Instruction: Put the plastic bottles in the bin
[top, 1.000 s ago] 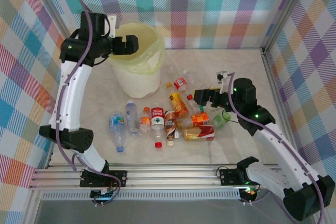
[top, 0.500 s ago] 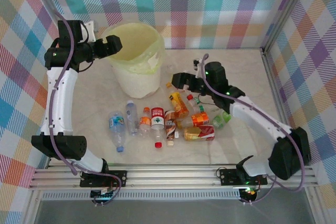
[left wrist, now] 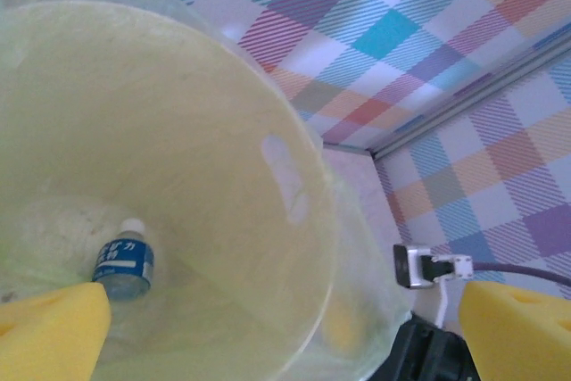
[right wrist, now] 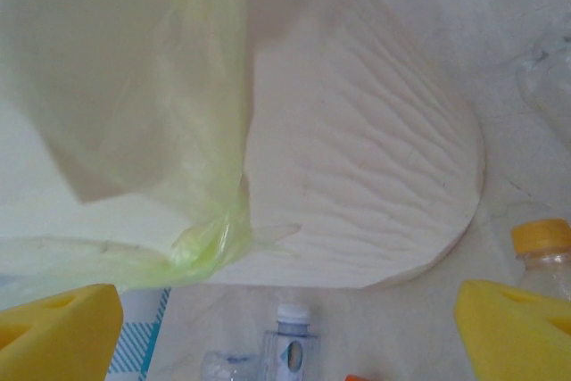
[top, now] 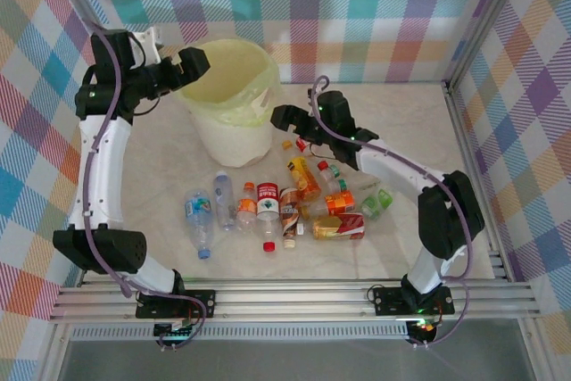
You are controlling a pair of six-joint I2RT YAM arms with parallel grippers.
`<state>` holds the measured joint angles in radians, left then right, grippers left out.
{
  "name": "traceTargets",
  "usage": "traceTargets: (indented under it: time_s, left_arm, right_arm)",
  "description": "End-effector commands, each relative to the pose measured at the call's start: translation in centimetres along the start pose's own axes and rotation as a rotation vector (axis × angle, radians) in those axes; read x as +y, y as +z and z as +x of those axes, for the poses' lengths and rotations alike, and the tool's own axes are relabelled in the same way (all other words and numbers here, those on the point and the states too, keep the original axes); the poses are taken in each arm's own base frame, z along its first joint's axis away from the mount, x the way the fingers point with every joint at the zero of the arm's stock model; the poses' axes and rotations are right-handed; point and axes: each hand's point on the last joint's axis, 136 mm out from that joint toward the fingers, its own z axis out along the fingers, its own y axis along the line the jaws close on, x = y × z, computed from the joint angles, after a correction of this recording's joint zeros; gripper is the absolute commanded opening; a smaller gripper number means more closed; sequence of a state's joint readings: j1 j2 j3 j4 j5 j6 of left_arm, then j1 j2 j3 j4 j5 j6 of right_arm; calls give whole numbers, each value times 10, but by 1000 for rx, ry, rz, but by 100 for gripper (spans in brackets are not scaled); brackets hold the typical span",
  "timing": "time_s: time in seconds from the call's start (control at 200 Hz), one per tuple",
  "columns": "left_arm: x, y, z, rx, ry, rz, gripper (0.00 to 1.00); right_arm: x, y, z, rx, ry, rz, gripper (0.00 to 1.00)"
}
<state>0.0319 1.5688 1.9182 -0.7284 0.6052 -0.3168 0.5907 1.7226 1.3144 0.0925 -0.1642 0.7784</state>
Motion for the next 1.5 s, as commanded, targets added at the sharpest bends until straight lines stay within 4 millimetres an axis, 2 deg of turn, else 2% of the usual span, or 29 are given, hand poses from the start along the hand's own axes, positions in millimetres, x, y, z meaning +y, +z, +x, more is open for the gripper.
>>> traceTargets:
  time_s: [0.0,0.245,0.43,0.545,0.825,1.01,1.26,1.495]
  left_arm:
    - [3,13,-8,12,-45,36,100]
    - [12,35,7,67,-27,26,100]
    - [21,50,21,116,-40,24,100]
    - [17,53,25,129,-30,28,100]
    - [8,46,18,112,-7,33,100]
    - [1,38,14,91,12,35,100]
    - [-6,23,9,66,47,15,100]
    - [-14,11,6,44,59,16,100]
  right_arm:
    - [22,10,-19,-53,-4,-61,96]
    - [16,36,-14,-5,11,-64,96]
    - [-6,45,-3,7,44,-7,96]
    - [-20,46,1,12,53,51,96]
    - [-51,48,13,56,81,202,96]
    - [-63,52,21,85,91,242,96]
    - [-72,47,18,92,85,306,96]
    - [-88,49,28,129,94,361,96]
